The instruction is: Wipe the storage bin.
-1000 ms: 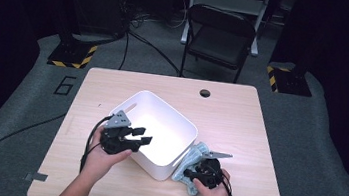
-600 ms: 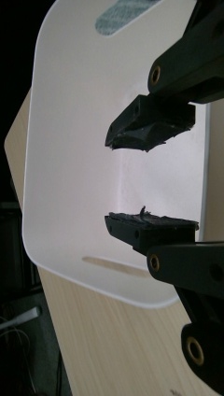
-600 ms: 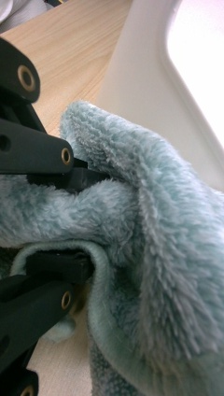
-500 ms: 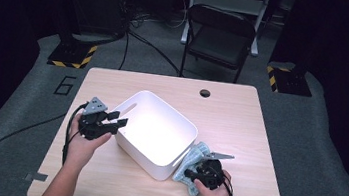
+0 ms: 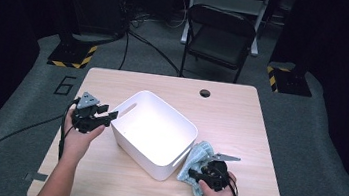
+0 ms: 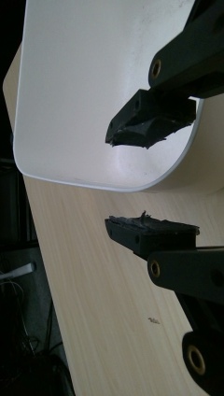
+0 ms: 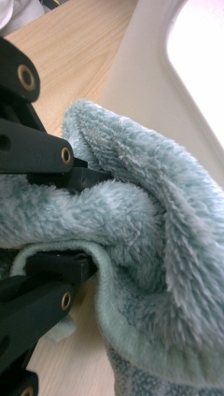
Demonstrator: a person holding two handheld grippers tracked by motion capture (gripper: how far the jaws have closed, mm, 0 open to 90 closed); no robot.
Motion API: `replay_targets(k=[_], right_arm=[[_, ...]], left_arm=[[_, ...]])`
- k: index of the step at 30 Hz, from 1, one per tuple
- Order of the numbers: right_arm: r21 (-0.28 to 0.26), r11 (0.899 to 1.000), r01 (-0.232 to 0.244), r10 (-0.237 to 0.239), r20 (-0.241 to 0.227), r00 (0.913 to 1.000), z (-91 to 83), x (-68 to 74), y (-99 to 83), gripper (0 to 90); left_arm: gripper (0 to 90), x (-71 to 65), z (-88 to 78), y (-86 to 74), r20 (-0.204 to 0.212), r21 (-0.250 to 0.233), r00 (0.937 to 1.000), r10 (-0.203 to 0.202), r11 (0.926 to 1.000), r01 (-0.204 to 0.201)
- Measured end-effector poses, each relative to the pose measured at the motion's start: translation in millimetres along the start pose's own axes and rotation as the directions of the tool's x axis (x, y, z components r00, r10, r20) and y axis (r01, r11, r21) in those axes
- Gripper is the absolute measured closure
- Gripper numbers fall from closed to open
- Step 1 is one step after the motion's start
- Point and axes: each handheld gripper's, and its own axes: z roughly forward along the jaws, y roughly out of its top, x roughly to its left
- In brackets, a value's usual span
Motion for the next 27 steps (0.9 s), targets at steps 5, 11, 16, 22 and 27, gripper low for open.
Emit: replay_targets(k=[5,11,16,22,27], right_arm=[[-0.013,1.0,0.003,-0.002,0.069,0.9976,-13.4,-4.9,-0.3,66.2],[0.012,1.0,0.008,-0.009,0.107,0.9942,-18.5,-16.7,-3.1,61.5],[0.013,1.0,0.019,-0.02,0.089,0.9959,-10.7,-15.7,-5.2,55.7],[-0.01,1.0,0.016,-0.015,0.1,0.9949,-14.8,-14.5,-2.4,46.4],[-0.047,0.999,0.025,-0.019,0.124,0.9921,-22.9,-12.1,1.0,40.7]], left_arm=[[53.9,3.4,8.7,-2.0,0.013,0.017,0.9999,-0.01,0.9998,0.009],[59.8,3.6,16.4,-3.8,0.025,0.016,0.9993,-0.028,0.9995,0.027],[65.4,4.0,21.4,-7.6,0.057,0.017,0.9958,-0.071,0.9974,0.07],[70.3,2.2,21.5,-9.1,0.062,0.004,0.9951,-0.077,0.997,0.077],[71.9,0.6,20.9,-9.5,0.048,0.0,0.9961,-0.074,0.9972,0.075]])
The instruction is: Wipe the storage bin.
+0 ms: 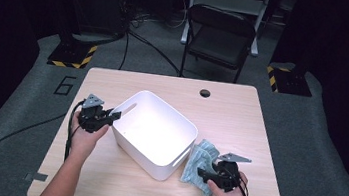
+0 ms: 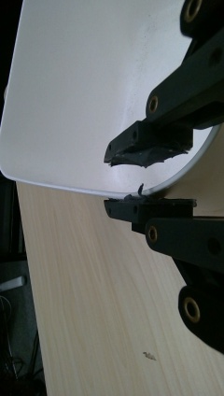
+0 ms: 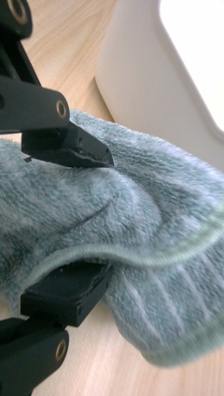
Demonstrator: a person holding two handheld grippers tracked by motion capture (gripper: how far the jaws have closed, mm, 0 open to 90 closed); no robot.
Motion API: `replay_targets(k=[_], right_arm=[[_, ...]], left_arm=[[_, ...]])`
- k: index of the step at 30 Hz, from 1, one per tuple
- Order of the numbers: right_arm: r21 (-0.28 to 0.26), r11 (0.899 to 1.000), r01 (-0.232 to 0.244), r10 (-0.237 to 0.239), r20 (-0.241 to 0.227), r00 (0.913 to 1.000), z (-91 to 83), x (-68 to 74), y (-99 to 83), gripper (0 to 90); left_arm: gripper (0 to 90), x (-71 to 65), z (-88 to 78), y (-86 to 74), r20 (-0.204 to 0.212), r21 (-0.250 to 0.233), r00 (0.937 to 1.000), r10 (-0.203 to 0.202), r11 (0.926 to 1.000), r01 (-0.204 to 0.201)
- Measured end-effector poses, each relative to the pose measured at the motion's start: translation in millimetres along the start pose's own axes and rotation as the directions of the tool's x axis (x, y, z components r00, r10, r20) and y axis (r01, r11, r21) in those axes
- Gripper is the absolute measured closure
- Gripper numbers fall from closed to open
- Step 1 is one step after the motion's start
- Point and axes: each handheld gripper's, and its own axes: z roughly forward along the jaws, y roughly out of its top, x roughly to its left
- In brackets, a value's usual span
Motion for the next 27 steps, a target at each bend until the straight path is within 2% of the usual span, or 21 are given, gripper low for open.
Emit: replay_targets(k=[6,12,15,16,18,19,22,27], right_arm=[[-0.073,0.997,-0.001,0.002,0.01,1.0,-5.8,-0.1,1.9,35.3],[-0.147,0.989,0.027,-0.023,0.029,0.9993,-8.6,1.8,8.5,31.3],[-0.134,0.99,0.041,-0.036,0.033,0.9988,-1.7,2.3,10.6,29.6],[-0.122,0.991,0.055,-0.052,0.032,0.9981,2.1,2.6,10.7,29.1],[-0.093,0.991,0.092,-0.089,0.043,0.9951,11.5,5.0,10.0,28.4],[-0.076,0.993,0.095,-0.092,0.046,0.9947,15.2,7.4,9.3,27.9],[-0.036,0.989,0.146,-0.144,0.053,0.9881,21.7,11.2,7.5,27.7],[-0.011,0.988,0.157,-0.157,0.017,0.9875,26.7,14.6,0.0,30.2]], left_arm=[[73.8,-1.3,-0.2,-0.2,-0.013,-0.002,0.9999,0.0,1.0,0.0],[74.3,-2.8,-1.7,-1.3,-0.022,-0.002,0.9998,0.001,1.0,-0.001],[74.2,-2.5,-3.1,-1.8,-0.018,0.002,0.9998,0.005,1.0,-0.005],[74.2,-3.1,-2.7,-2.7,-0.025,-0.011,0.9997,-0.002,0.9999,0.002],[74.2,-3.0,-3.4,-2.6,-0.024,-0.004,0.9997,0.002,1.0,-0.002],[74.2,-3.3,-3.4,-2.7,-0.027,-0.007,0.9996,0.002,1.0,-0.002],[74.2,-3.1,-4.6,-2.5,-0.022,0.006,0.9998,0.004,1.0,-0.003],[74.7,-3.7,-5.0,-2.5,-0.032,0.008,0.9995,0.004,1.0,-0.004]])
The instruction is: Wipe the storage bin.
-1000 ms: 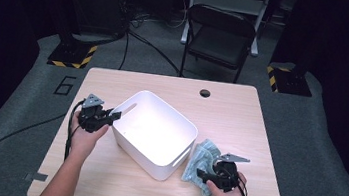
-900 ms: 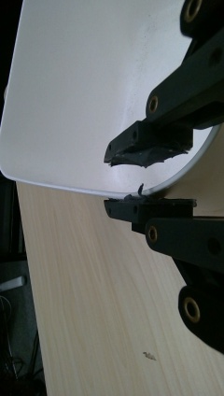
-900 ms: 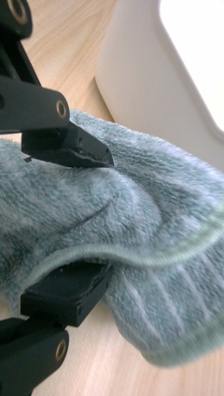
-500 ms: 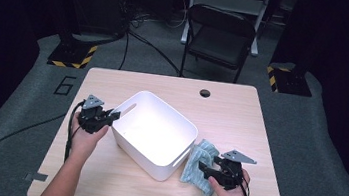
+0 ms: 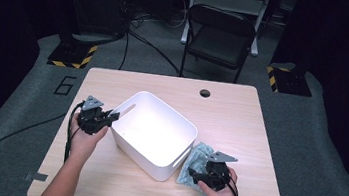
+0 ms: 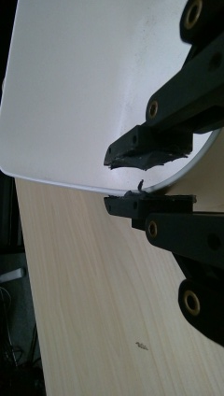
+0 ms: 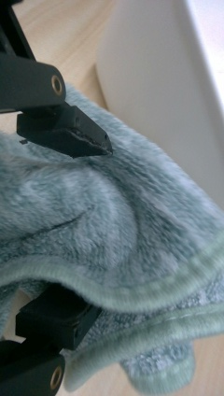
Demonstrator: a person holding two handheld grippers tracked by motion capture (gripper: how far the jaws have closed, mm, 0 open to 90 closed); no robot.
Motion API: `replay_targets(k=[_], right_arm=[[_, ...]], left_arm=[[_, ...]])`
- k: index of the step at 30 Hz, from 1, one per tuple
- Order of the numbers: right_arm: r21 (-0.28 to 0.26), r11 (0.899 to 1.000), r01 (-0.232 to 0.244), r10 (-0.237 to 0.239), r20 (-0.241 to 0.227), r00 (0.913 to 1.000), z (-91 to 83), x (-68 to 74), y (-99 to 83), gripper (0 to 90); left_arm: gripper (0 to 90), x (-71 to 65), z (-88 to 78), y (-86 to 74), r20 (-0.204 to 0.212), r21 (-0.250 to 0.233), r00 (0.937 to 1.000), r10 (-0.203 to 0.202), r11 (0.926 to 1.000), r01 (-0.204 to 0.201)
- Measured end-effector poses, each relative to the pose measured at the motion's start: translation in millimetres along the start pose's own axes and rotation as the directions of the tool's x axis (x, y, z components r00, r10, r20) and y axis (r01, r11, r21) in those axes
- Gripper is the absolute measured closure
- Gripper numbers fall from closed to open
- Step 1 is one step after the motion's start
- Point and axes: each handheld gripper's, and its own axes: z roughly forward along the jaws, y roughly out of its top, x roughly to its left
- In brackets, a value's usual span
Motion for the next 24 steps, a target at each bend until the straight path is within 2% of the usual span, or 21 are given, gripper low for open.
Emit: replay_targets(k=[1,3,8,10,13,15,18,20,21,23,24], right_arm=[[0.028,1.0,0.012,-0.012,-0.008,0.9999,0.8,0.7,-1.4,30.7],[0.038,0.999,0.003,-0.002,-0.014,0.9999,4.5,4.1,-3.2,30.9],[0.068,0.996,0.061,-0.061,-0.002,0.9981,9.9,8.0,-5.6,31.0],[0.06,0.998,0.036,-0.036,0.007,0.9993,11.0,9.1,-6.8,31.9],[0.07,0.997,0.027,-0.028,0.004,0.9996,11.4,7.7,-7.5,35.1],[0.053,0.998,0.034,-0.036,0.027,0.999,13.7,8.5,-7.9,37.7],[0.073,0.996,0.05,-0.052,0.032,0.9981,13.7,8.8,-7.3,43.3],[0.074,0.996,0.039,-0.042,0.042,0.9983,13.8,7.2,-6.6,49.9],[0.08,0.996,0.044,-0.047,0.032,0.9984,12.7,5.1,-6.3,52.7],[0.073,0.997,0.016,-0.019,0.034,0.9993,12.4,1.9,-5.8,60.1],[0.083,0.996,0.009,-0.01,0.016,0.9998,10.9,-0.4,-5.9,63.3]], left_arm=[[74.7,-0.1,0.0,0.0,-0.001,0.0,1.0,-0.001,1.0,0.001],[74.9,-0.3,0.1,0.1,-0.002,0.0,1.0,-0.002,1.0,0.002],[74.9,-0.2,0.3,0.2,-0.001,0.0,1.0,-0.002,1.0,0.002],[74.9,0.0,0.3,0.2,0.0,0.0,1.0,0.0,1.0,0.0],[74.9,-0.3,0.0,-0.2,-0.001,-0.002,1.0,-0.004,1.0,0.004],[74.9,-0.3,-0.2,-0.6,0.0,-0.005,1.0,-0.005,1.0,0.005],[74.9,0.0,-0.8,-1.5,0.001,-0.009,1.0,-0.005,0.9999,0.005],[74.9,0.1,-1.2,-2.1,0.004,-0.011,1.0,-0.008,0.9999,0.008],[74.8,-0.1,-1.3,-2.4,0.004,-0.015,0.9999,-0.012,0.9998,0.012],[74.8,-0.4,-1.4,-2.7,0.004,-0.017,0.9999,-0.012,0.9998,0.012],[74.8,-0.6,-1.6,-2.7,0.006,-0.016,0.9999,-0.012,0.9998,0.012]])
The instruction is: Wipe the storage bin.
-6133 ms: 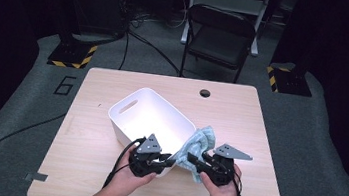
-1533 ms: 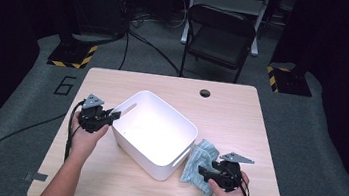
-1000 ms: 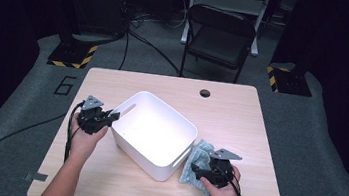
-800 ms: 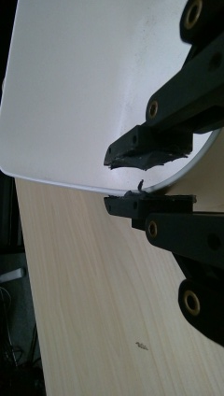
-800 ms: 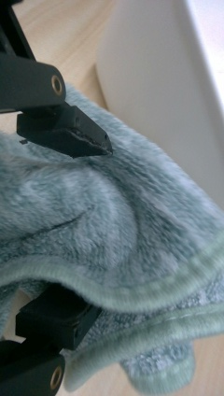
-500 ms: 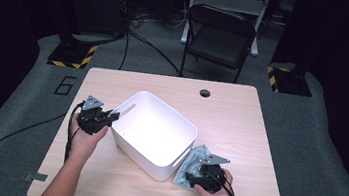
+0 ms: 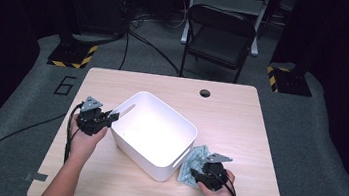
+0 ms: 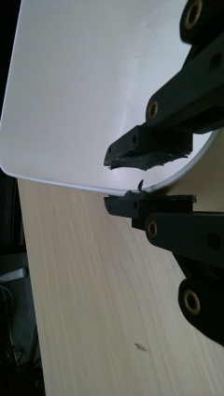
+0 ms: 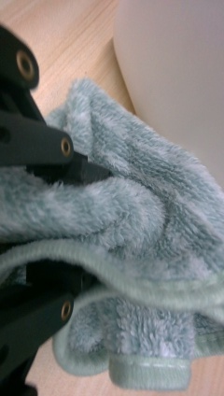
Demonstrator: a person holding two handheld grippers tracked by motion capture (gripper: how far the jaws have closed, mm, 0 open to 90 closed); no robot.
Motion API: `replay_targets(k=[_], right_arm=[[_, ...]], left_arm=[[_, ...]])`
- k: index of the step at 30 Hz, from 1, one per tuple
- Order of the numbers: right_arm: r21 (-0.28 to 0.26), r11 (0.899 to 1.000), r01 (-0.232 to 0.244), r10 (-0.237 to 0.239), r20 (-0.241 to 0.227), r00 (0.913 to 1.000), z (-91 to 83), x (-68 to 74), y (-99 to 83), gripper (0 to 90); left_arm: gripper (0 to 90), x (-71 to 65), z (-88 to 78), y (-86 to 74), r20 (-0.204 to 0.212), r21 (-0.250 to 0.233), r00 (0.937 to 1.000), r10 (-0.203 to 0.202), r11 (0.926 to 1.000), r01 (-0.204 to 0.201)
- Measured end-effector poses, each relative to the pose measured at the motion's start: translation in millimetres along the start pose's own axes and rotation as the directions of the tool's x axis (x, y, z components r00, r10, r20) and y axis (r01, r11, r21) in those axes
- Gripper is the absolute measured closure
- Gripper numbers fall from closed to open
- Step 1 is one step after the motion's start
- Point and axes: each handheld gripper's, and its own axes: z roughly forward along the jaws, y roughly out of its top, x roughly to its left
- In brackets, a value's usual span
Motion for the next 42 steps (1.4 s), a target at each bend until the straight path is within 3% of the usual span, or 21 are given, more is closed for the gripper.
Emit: replay_targets(k=[4,11,18,23,26,31,36,42], right_arm=[[-0.003,0.996,-0.088,0.088,-0.062,0.9942,-1.7,-6.8,0.7,70.1],[-0.046,0.992,-0.113,0.108,-0.101,0.989,-11.5,2.6,8.1,72.0],[-0.132,0.984,-0.12,0.1,-0.153,0.9832,-32.9,7.0,15.4,72.3],[-0.188,0.972,-0.14,0.1,-0.206,0.9735,-56.5,7.1,23.4,72.3],[-0.217,0.97,-0.113,0.066,-0.213,0.9749,-72.5,10.6,28.7,72.2],[-0.251,0.963,-0.095,0.032,-0.243,0.9696,-92.3,19.6,36.9,72.2],[-0.242,0.967,-0.074,0.024,-0.203,0.9789,-84.0,28.6,37.9,72.0],[-0.238,0.968,-0.082,0.052,-0.131,0.99,-72.0,18.9,38.7,72.2]], left_arm=[[74.4,-2.1,-0.7,-0.3,0.006,0.002,1.0,0.001,1.0,-0.001],[75.2,-6.7,-3.3,-2.2,-0.015,0.007,0.9999,0.003,1.0,-0.003],[78.9,-11.3,-4.0,-3.8,-0.061,-0.003,0.998,-0.018,0.9998,0.018],[78.8,-12.5,-3.6,-3.1,-0.058,0.002,0.9979,-0.026,0.9996,0.027],[78.3,-12.9,-2.9,-2.5,-0.052,0.002,0.9982,-0.031,0.9995,0.031],[77.9,-12.4,-3.3,-2.6,-0.039,0.005,0.9988,-0.031,0.9995,0.031],[76.8,-16.8,-3.5,-2.9,-0.001,0.011,1.0,-0.002,0.9999,0.002],[72.6,-23.9,-7.7,-3.5,0.024,0.039,0.9985,0.049,0.998,-0.05]])
